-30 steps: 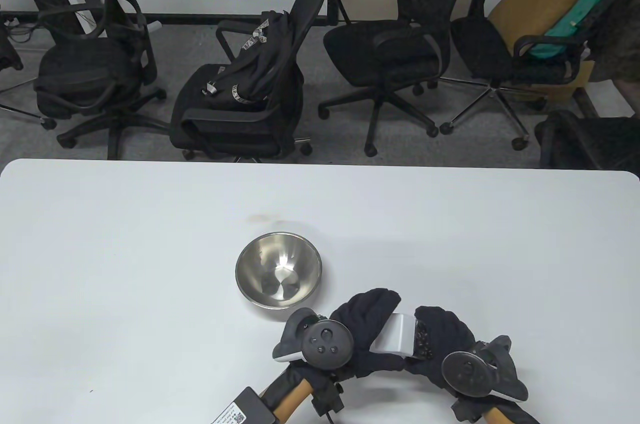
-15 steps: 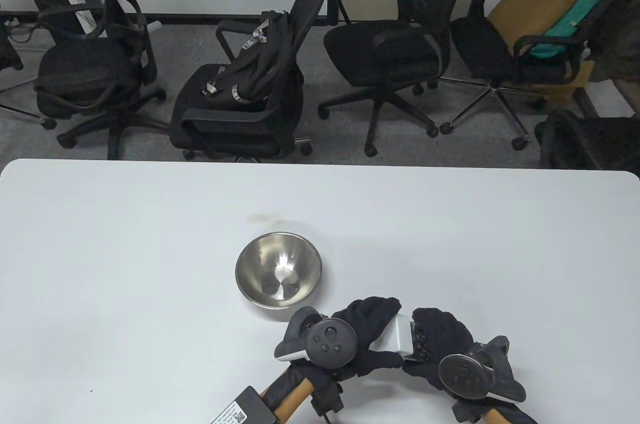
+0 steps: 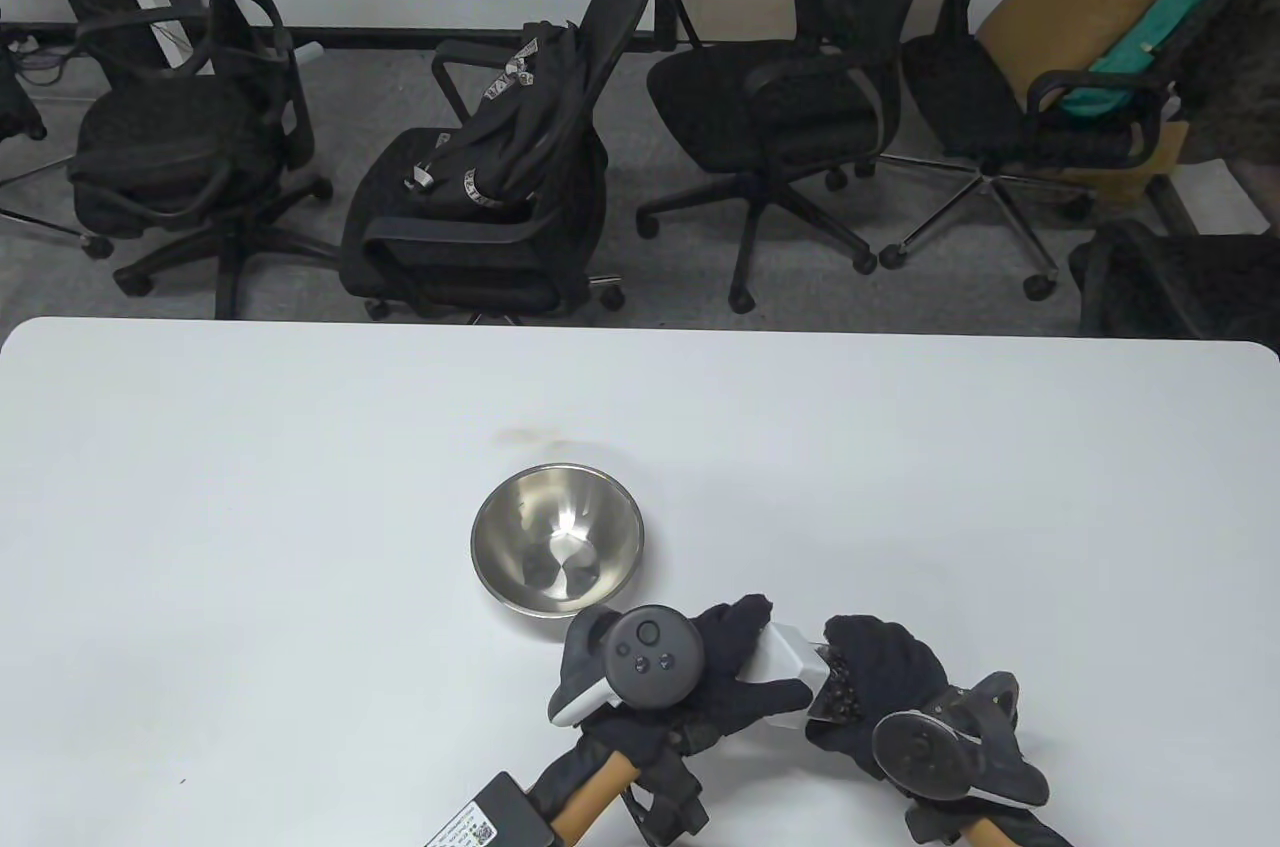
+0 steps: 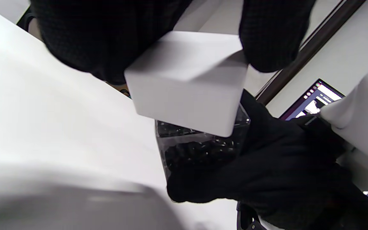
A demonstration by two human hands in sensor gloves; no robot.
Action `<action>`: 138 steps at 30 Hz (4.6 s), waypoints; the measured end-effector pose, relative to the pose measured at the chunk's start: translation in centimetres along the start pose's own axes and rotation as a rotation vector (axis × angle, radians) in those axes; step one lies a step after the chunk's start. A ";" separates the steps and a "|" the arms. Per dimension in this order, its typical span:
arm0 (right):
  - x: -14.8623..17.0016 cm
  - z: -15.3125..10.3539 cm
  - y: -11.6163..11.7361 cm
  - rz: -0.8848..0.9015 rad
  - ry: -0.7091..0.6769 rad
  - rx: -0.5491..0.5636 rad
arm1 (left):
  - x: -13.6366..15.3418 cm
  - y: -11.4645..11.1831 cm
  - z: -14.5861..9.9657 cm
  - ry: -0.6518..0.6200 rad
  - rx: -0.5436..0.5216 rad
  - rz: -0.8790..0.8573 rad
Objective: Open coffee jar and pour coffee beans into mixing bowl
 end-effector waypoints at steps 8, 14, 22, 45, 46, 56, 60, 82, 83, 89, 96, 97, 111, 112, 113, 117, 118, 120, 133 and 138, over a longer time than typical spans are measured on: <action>-0.2 0.0 -0.1 -0.030 -0.001 0.007 | 0.4 -0.3 -0.1 0.081 -0.012 -0.056; -0.2 0.0 0.0 -0.026 -0.001 -0.002 | 0.3 -0.4 -0.1 0.083 0.009 -0.055; 0.3 0.0 -0.3 0.031 0.015 0.011 | -0.8 -0.1 0.0 -0.185 0.097 0.092; 0.0 0.0 0.0 0.001 -0.006 -0.003 | -0.8 -0.6 0.0 -0.122 0.050 0.123; -0.1 0.0 0.0 -0.006 -0.006 -0.001 | -0.7 -0.7 0.0 -0.100 0.048 0.106; -0.6 0.0 0.0 -0.057 -0.028 -0.002 | 0.4 -1.5 0.0 0.032 0.104 -0.076; -0.5 0.0 0.0 -0.037 -0.024 0.005 | 0.2 -1.4 -0.1 -0.017 0.129 -0.071; 1.2 -0.2 -1.0 0.046 0.037 0.070 | -0.6 2.1 -1.1 -0.227 -0.041 0.130; 1.5 -0.2 -1.2 0.057 0.052 0.077 | -0.4 2.3 -1.1 -0.208 -0.026 0.161; 2.8 -0.5 -1.6 0.094 0.111 0.121 | 0.3 0.4 -0.7 -0.105 0.251 0.428; 3.9 -0.6 -1.7 0.116 0.151 0.129 | 3.1 -3.6 -0.7 0.031 0.581 0.613; 4.0 -0.6 -1.7 0.114 0.152 0.129 | 3.5 -4.2 -0.6 0.044 0.601 0.621; 4.0 -0.6 -1.7 0.094 0.162 0.108 | 3.6 -6.1 -0.6 0.045 0.675 0.760; 4.0 -0.6 -1.7 0.095 0.162 0.108 | 3.3 -5.6 -0.6 0.044 0.640 0.745; 4.0 -0.6 -1.7 0.097 0.163 0.109 | 3.0 -4.9 -0.6 0.034 0.591 0.726; 4.1 -0.6 -1.7 0.099 0.165 0.110 | 2.6 -0.6 -0.9 0.025 0.364 0.539; 4.1 -0.6 -1.6 0.098 0.164 0.108 | 2.7 0.5 -1.1 0.048 0.305 0.494; 4.0 -0.5 -1.6 0.095 0.162 0.106 | 3.5 2.5 -1.5 0.095 0.187 0.417; 3.9 -0.4 -1.3 0.082 0.164 0.088 | 16.8 7.8 -5.2 0.685 -0.152 0.090; 3.8 -0.4 -1.2 0.080 0.165 0.080 | 20.9 6.8 -6.4 0.789 -0.143 -0.120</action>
Point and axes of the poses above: the tracker on the back of each hand, its own x axis roughly to the little-finger side, its own z axis roughly from the wrist to the fingertips, y = z × x, the point moved 1 cm from there along z, roughly from the wrist to the fingertips, and after that the axes turned 12 degrees about z, right-handed, at the moved point
